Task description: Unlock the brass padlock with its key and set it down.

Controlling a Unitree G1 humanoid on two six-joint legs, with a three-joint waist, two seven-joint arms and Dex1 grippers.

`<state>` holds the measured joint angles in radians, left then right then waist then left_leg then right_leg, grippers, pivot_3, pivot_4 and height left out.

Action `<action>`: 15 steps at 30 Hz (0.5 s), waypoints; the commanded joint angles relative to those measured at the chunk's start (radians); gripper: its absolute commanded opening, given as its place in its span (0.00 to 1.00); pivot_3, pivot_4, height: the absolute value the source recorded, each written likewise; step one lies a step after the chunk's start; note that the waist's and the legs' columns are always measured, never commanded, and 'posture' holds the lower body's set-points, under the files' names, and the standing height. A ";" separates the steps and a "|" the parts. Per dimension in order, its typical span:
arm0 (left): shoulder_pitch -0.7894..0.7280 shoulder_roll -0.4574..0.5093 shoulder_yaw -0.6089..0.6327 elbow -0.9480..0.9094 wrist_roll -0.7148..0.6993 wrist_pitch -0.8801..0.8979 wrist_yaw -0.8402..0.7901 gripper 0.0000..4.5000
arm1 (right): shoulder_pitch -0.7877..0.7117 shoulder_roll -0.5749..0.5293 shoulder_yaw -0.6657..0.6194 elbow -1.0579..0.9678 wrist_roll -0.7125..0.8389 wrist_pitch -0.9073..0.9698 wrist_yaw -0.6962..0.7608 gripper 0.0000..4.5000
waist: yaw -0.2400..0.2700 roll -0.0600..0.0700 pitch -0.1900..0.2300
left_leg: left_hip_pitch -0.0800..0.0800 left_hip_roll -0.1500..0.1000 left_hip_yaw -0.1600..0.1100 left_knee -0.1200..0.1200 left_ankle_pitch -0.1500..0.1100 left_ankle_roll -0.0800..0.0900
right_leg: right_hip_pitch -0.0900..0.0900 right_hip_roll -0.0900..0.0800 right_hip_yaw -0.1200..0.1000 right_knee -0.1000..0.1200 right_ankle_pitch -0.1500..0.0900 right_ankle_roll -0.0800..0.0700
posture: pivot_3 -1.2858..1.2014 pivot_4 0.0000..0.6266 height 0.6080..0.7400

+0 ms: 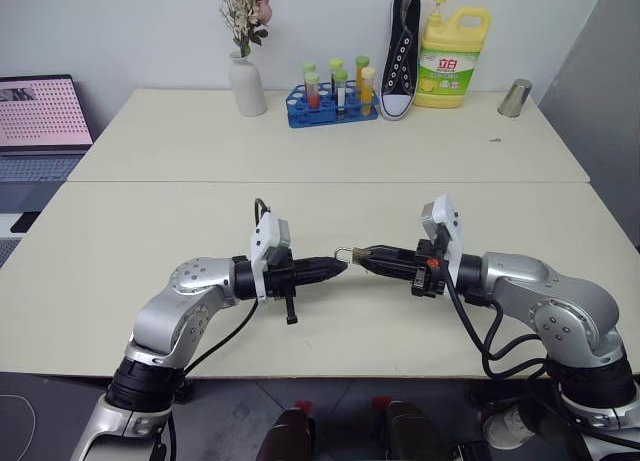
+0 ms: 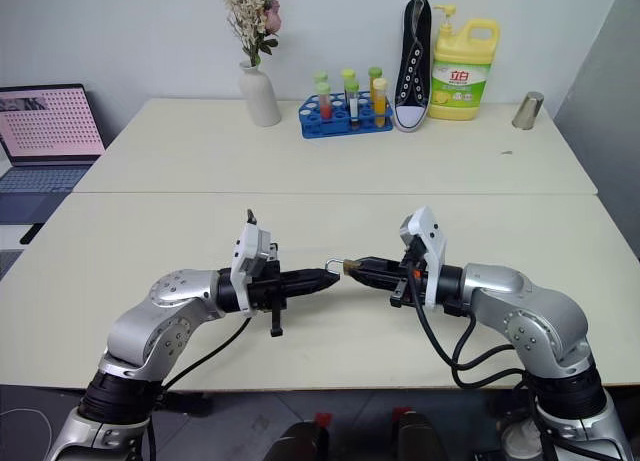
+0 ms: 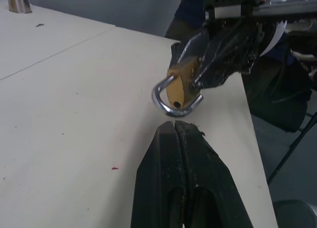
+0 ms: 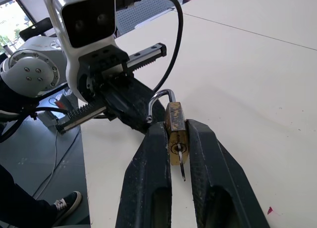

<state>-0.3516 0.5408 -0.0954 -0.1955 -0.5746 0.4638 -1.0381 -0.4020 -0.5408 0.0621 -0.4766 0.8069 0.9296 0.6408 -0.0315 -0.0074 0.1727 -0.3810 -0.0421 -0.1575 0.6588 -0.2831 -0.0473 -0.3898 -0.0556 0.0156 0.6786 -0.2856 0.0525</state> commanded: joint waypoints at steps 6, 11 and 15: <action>-0.021 -0.020 0.044 -0.087 -0.095 0.076 0.023 0.00 | 0.002 -0.003 -0.007 -0.021 0.009 -0.006 0.011 0.03 | 0.000 0.000 0.000 | 0.000 0.000 0.000 0.000 0.000 0.000 | 0.000 0.000 0.000 0.000 0.000 0.000 | 0.52 0.24 1.00; -0.011 -0.022 0.077 -0.133 -0.173 0.159 0.061 0.00 | 0.009 -0.004 -0.006 -0.022 0.007 -0.005 0.010 0.03 | 0.000 0.000 0.000 | 0.000 0.000 0.000 0.000 0.000 0.000 | 0.000 0.000 0.000 0.000 0.000 0.000 | 0.52 0.24 1.00; -0.019 -0.020 0.078 -0.120 -0.155 0.152 0.079 0.00 | 0.009 -0.006 -0.002 -0.022 0.006 -0.005 0.015 0.03 | 0.000 0.000 0.000 | 0.000 0.000 0.000 0.000 0.000 0.000 | 0.000 0.000 0.000 0.000 0.000 0.000 | 0.52 0.24 1.00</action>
<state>-0.3576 0.5196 -0.0356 -0.2966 -0.7258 0.6252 -0.9661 -0.3915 -0.5433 0.0632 -0.4765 0.8067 0.9302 0.6428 -0.0319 -0.0075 0.1727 -0.3809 -0.0419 -0.1573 0.6588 -0.2831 -0.0474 -0.3898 -0.0555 0.0156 0.6783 -0.2856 0.0525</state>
